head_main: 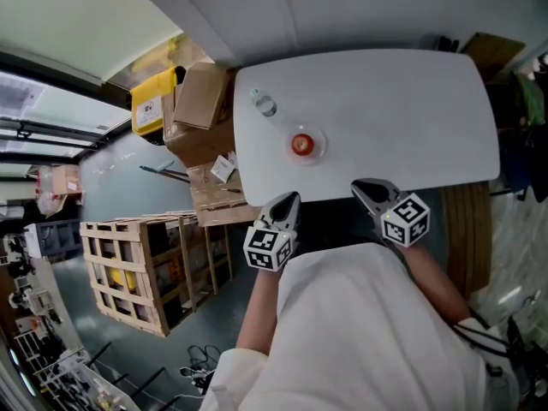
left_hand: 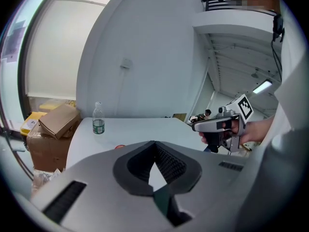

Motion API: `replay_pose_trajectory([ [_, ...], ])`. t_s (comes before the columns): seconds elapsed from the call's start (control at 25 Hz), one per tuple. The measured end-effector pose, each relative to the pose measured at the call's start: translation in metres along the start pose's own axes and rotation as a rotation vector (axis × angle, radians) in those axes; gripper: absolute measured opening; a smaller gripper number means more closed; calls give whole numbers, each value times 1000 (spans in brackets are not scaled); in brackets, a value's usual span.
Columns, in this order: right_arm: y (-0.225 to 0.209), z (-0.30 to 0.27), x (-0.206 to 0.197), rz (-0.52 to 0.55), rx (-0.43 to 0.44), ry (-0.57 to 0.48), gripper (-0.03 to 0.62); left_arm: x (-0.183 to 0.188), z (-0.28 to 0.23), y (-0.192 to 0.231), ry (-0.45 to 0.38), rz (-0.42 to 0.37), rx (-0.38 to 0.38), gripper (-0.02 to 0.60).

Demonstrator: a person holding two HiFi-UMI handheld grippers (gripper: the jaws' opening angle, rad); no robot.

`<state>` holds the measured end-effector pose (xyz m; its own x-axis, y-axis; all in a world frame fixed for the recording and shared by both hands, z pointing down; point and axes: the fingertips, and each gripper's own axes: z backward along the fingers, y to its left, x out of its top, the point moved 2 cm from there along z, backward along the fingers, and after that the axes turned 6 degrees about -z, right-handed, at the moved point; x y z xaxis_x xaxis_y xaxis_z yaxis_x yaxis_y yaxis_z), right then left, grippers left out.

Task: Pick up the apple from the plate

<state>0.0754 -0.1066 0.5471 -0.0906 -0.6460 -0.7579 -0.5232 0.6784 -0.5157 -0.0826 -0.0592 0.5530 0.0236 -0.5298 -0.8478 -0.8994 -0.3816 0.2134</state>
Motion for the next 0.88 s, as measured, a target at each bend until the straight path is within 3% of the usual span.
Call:
replay_pose_trajectory([
  [0.6,-24,-24,12,-60,-172,-29,38,3,-62,55,89,-103,-127,6],
  [0.88,-31,-19,11,-95,-250,-34,38,-7,-97,74,152,-131,-184,61],
])
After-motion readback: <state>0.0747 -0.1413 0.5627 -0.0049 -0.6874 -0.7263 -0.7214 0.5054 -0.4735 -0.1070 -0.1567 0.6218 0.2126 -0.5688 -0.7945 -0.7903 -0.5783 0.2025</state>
